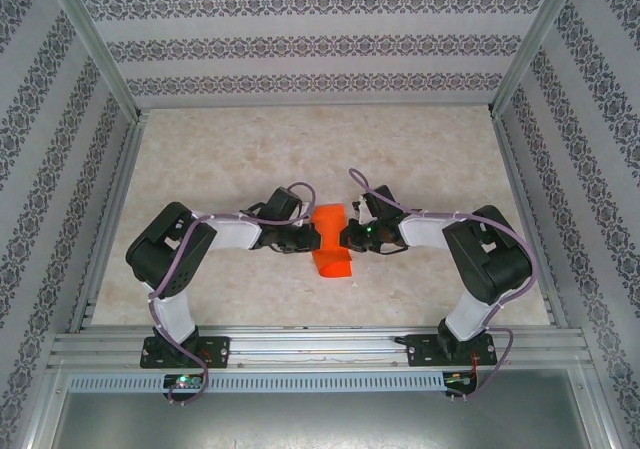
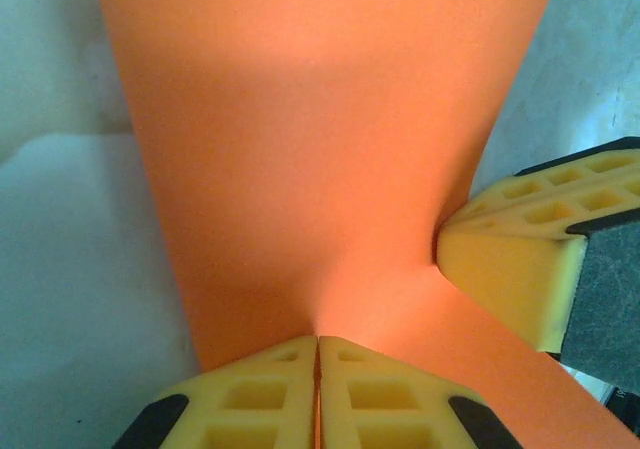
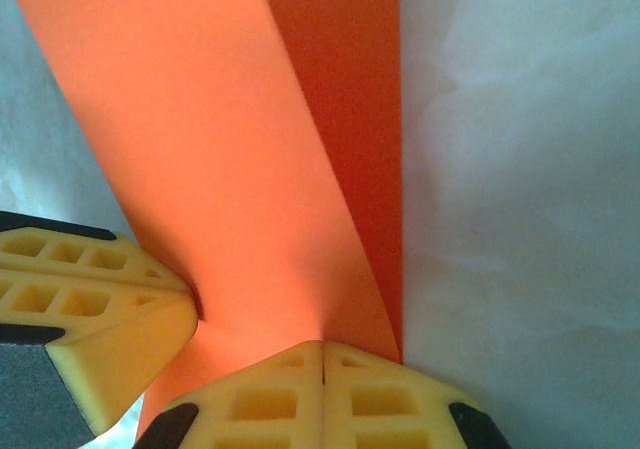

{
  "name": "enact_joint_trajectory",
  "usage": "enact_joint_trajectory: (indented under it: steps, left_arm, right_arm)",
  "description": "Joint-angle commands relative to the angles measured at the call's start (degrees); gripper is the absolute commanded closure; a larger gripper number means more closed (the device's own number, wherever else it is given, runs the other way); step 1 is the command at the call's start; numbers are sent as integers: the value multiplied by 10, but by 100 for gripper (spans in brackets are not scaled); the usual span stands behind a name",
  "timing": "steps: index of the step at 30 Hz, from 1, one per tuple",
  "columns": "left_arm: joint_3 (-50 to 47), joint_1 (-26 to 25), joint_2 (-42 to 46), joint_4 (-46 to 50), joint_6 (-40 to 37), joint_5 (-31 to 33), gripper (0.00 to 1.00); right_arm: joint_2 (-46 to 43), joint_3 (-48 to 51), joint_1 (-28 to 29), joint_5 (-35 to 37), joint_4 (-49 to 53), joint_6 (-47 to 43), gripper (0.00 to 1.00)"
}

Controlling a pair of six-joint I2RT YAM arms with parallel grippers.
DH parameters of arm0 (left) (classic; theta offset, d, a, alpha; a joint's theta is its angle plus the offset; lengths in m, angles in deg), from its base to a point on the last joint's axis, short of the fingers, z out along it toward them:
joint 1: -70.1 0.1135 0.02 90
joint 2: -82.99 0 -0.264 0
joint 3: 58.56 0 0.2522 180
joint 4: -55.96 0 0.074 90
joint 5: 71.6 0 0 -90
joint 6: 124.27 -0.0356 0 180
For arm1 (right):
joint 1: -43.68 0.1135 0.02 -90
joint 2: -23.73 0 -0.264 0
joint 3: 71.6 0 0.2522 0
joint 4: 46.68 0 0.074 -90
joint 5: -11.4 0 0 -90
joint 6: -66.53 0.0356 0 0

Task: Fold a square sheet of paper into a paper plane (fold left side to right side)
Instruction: First fold the square sheet of paper in half at the center of the table.

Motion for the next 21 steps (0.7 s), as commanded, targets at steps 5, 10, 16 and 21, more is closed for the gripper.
enact_joint_trajectory:
  steps: [5,10,16,21]
  left_arm:
    - [-49,38,24,18,-3,19,90]
    - [-64,57,63,21,-9,15,90]
    - [-68,55,110,1,1,-4,91]
    - [-64,41,108,-53,28,-34,91]
  right_arm:
    - [34,19,2,79,85,-15,100]
    - [33,16,2,74,84,-14,100]
    - [29,14,6,77,84,-13,100]
    - [34,13,9,78,83,-12,100]
